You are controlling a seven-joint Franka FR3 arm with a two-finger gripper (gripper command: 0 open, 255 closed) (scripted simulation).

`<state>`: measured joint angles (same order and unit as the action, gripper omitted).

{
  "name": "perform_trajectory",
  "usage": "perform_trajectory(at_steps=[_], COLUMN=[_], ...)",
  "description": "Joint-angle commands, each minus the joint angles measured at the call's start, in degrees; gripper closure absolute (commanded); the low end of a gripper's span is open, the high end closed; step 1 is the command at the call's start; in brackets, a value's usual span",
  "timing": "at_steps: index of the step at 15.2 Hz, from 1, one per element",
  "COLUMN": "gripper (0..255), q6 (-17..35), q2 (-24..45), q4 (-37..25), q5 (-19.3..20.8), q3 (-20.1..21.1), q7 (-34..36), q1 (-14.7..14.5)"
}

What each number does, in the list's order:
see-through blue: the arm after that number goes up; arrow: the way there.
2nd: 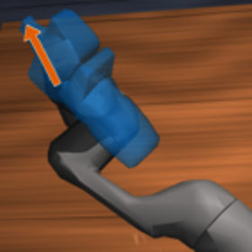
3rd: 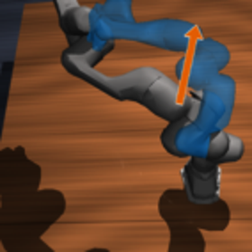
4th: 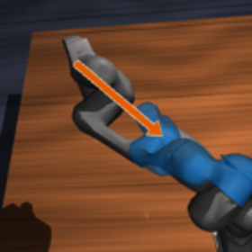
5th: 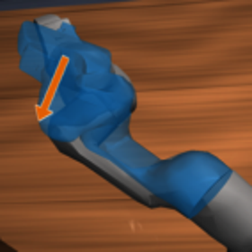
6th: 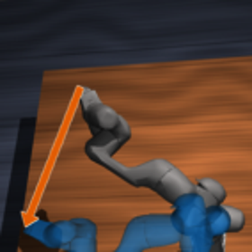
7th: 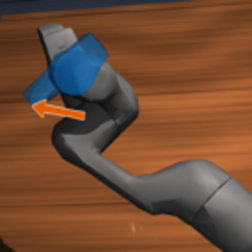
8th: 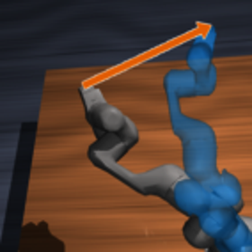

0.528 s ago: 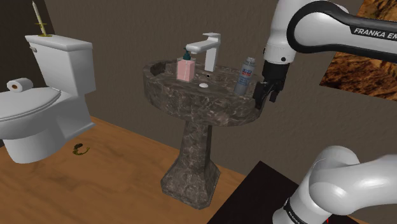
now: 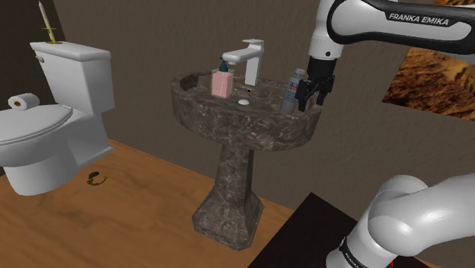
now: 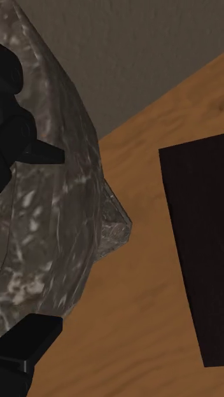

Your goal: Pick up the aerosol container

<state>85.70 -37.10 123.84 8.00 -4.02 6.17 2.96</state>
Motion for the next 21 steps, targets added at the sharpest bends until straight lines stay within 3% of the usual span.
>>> perform_trajectory(at_steps=[1,10,17,21], gripper=[0,0,0,0], q6=[0.5,-0.9,-5.6,-3.0], q2=[3.8,20.4,35.5,34.4], q4=[-3.8,-24.5,-46.3,-42.7], q5=[0.5,1.4,-0.7,-0.4], q3=[-0.9,-5.6,-9.8,-9.7], q7=[-0.2,-2.5,-5.6,-5.1], q1=[0.6,3.2,5.8,5.8])
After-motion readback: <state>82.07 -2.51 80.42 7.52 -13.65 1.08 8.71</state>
